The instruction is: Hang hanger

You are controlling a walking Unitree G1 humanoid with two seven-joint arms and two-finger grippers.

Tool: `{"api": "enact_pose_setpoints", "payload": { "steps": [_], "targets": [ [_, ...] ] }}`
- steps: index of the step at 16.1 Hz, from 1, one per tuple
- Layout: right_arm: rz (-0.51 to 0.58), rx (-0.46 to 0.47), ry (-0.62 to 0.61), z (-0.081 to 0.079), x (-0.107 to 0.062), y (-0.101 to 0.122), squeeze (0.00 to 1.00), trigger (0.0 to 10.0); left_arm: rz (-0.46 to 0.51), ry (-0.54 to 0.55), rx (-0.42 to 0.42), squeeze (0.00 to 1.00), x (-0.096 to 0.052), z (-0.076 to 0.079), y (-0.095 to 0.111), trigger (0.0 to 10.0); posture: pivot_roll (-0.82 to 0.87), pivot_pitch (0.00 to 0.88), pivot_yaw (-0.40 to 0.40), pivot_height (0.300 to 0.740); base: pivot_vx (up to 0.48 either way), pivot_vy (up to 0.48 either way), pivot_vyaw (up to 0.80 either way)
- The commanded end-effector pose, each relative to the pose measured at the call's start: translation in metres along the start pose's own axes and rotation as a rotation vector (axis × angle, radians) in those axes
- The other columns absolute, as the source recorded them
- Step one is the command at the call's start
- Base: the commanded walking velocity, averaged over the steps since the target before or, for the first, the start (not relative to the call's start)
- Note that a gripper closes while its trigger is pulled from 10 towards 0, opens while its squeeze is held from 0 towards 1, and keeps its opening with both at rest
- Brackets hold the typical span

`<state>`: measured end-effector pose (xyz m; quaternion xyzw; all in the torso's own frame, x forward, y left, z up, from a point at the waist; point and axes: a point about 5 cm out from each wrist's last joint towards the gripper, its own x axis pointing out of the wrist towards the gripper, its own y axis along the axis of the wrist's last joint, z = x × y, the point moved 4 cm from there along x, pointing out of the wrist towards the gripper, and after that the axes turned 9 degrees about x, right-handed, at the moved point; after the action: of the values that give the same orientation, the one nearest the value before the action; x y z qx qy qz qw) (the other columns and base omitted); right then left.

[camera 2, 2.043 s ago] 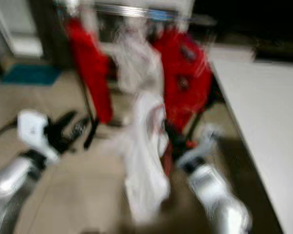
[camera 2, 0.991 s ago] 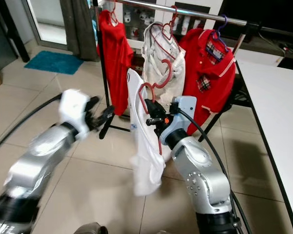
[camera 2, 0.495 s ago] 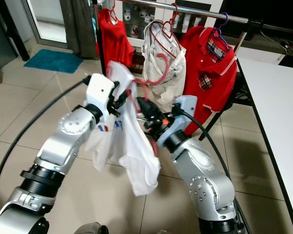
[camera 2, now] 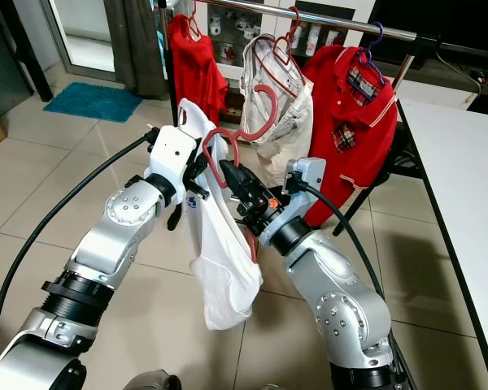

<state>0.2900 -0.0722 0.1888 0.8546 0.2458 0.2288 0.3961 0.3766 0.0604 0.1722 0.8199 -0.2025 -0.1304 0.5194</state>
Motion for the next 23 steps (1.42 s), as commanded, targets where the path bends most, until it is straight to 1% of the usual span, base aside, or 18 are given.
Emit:
{"api": "enact_pose_setpoints", "payload": {
  "steps": [1,3,7,10,11,12,13,14,15,16,17,18,19,21,22,23],
  "targets": [
    [0.043,-0.009,0.025,-0.004,0.0,0.012,0.0,10.0,0.004,0.005,0.019,0.0,0.003,0.003,0.003,0.0,0.03,0.035,-0.047,0.74,0.0,0.0,0.0],
    [0.042,-0.007,0.019,-0.002,0.0,0.013,0.0,10.0,-0.007,0.045,0.02,0.0,0.003,-0.001,-0.001,0.0,0.03,0.03,-0.05,0.74,0.0,0.0,0.0],
    [0.042,-0.003,0.012,-0.001,0.0,0.013,0.0,10.0,-0.006,0.063,0.022,0.0,0.003,-0.004,-0.001,0.0,0.02,0.023,-0.051,0.74,0.0,0.0,0.0],
    [0.024,-0.014,-0.045,0.007,-0.001,0.009,0.0,10.0,0.017,0.113,0.003,0.0,0.002,-0.011,0.003,0.0,0.02,0.02,-0.055,0.74,0.0,0.0,0.0],
    [-0.019,-0.035,-0.22,0.034,-0.004,0.002,0.0,10.0,0.03,0.177,-0.065,0.0,0.0,-0.023,0.004,0.0,0.02,0.019,-0.058,0.74,0.0,0.0,0.0],
    [-0.041,-0.033,-0.29,0.045,-0.007,-0.001,0.0,10.0,0.021,0.183,-0.078,0.0,-0.001,-0.024,0.002,0.0,0.02,0.021,-0.065,0.74,0.0,0.0,0.0],
    [-0.061,-0.049,-0.331,0.051,-0.009,-0.004,0.0,10.0,0.009,0.185,-0.085,0.0,-0.002,-0.024,-0.002,0.0,0.02,0.024,-0.066,0.74,0.0,0.0,0.0],
    [-0.105,-0.069,-0.354,0.053,-0.011,-0.008,0.0,10.0,-0.015,0.189,-0.098,0.0,-0.004,-0.023,-0.009,0.0,0.01,0.027,-0.065,0.74,0.0,0.0,0.0],
    [-0.143,-0.087,-0.343,0.05,-0.012,-0.012,0.0,10.0,-0.027,0.195,-0.105,0.0,-0.005,-0.023,-0.012,0.0,0.0,0.03,-0.065,0.74,0.0,0.0,0.0],
    [-0.241,-0.139,-0.323,0.043,-0.014,-0.021,0.0,10.0,-0.06,0.216,-0.12,0.0,-0.005,-0.024,-0.02,0.0,0.0,0.034,-0.066,0.74,0.0,0.0,0.0],
    [-0.273,-0.137,-0.363,0.044,-0.018,-0.024,0.0,10.0,-0.081,0.232,-0.129,0.0,-0.005,-0.026,-0.024,0.0,0.0,0.037,-0.067,0.74,0.0,0.0,0.0],
    [-0.282,-0.163,-0.439,0.051,-0.023,-0.022,0.0,10.0,-0.106,0.243,-0.126,0.0,-0.005,-0.027,-0.029,0.0,-0.01,0.043,-0.068,0.74,0.0,0.0,0.0],
    [-0.292,-0.178,-0.442,0.051,-0.024,-0.021,0.0,10.0,-0.121,0.245,-0.127,0.0,-0.005,-0.027,-0.032,0.0,-0.01,0.047,-0.069,0.74,0.0,0.0,0.0],
    [-0.307,-0.174,-0.401,0.039,-0.025,-0.017,0.0,10.0,-0.164,0.253,-0.127,0.0,-0.005,-0.028,-0.043,0.0,-0.02,0.051,-0.068,0.74,0.0,0.0,0.0],
    [-0.275,-0.192,-0.442,0.04,-0.026,-0.009,0.0,10.0,-0.178,0.257,-0.123,0.0,-0.005,-0.027,-0.046,0.0,-0.02,0.056,-0.067,0.74,0.0,0.0,0.0],
    [-0.237,-0.199,-0.499,0.045,-0.027,-0.002,0.0,10.0,-0.185,0.256,-0.122,0.0,-0.005,-0.027,-0.048,0.0,-0.02,0.057,-0.067,0.74,0.0,0.0,0.0]
  ]
}}
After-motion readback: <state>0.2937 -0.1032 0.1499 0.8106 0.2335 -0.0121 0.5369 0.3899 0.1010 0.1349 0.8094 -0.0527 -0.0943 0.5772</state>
